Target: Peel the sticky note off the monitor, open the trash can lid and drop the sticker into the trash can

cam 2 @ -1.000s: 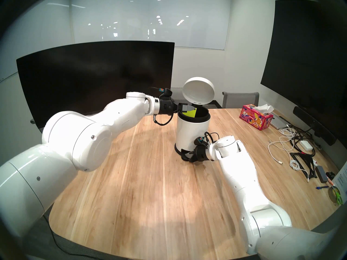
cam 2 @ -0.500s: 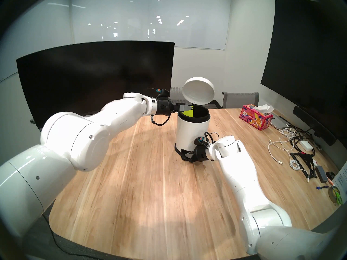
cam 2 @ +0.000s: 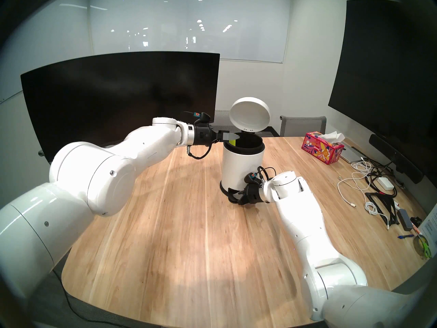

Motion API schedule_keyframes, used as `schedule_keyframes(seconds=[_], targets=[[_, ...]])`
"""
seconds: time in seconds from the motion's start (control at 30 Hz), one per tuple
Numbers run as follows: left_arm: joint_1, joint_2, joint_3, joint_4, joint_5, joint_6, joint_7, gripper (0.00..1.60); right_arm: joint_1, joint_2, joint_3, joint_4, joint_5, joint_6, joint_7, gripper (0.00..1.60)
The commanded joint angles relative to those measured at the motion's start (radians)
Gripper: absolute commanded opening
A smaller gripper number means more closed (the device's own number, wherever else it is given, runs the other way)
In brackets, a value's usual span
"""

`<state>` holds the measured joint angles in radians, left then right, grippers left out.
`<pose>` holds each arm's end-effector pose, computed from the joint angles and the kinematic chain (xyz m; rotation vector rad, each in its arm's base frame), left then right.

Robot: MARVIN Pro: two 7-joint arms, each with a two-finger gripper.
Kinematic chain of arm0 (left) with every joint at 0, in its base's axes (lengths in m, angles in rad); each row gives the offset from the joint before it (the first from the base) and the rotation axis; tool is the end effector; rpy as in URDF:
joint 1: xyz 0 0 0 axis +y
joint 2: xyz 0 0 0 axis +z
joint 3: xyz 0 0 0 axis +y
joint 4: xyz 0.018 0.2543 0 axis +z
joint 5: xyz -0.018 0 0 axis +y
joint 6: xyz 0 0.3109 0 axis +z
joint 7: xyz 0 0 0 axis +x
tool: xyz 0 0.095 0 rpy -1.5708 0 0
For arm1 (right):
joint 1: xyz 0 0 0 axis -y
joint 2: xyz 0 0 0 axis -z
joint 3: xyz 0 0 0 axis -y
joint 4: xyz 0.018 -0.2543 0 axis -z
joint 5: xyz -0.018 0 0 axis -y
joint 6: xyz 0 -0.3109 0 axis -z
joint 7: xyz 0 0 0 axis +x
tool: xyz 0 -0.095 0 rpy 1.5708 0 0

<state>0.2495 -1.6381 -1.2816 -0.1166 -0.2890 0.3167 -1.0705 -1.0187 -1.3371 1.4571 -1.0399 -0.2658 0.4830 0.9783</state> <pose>0.5869 -0.1357 -0.1234 1.7468 -0.7383 1.0742 0.5050 -0.0135 -0.2760 -2.3527 -0.9714 -1.0834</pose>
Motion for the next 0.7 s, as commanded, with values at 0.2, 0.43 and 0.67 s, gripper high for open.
schedule_keyframes(seconds=[0.2, 0.43, 0.67], targets=[[-0.002, 0.035, 0.008, -0.009, 0.003, -0.003, -0.045, 1.60, -0.004, 0.007, 0.002, 0.002, -0.003, 0.000, -0.003, 0.00], [-0.005, 0.038, 0.005, -0.012, 0.002, 0.002, -0.053, 1.60, -0.004, 0.007, 0.002, 0.002, -0.003, 0.000, -0.003, 0.00], [-0.007, 0.044, -0.003, -0.014, -0.002, 0.006, -0.082, 1.60, -0.004, 0.007, 0.002, 0.002, -0.003, 0.000, -0.003, 0.00]])
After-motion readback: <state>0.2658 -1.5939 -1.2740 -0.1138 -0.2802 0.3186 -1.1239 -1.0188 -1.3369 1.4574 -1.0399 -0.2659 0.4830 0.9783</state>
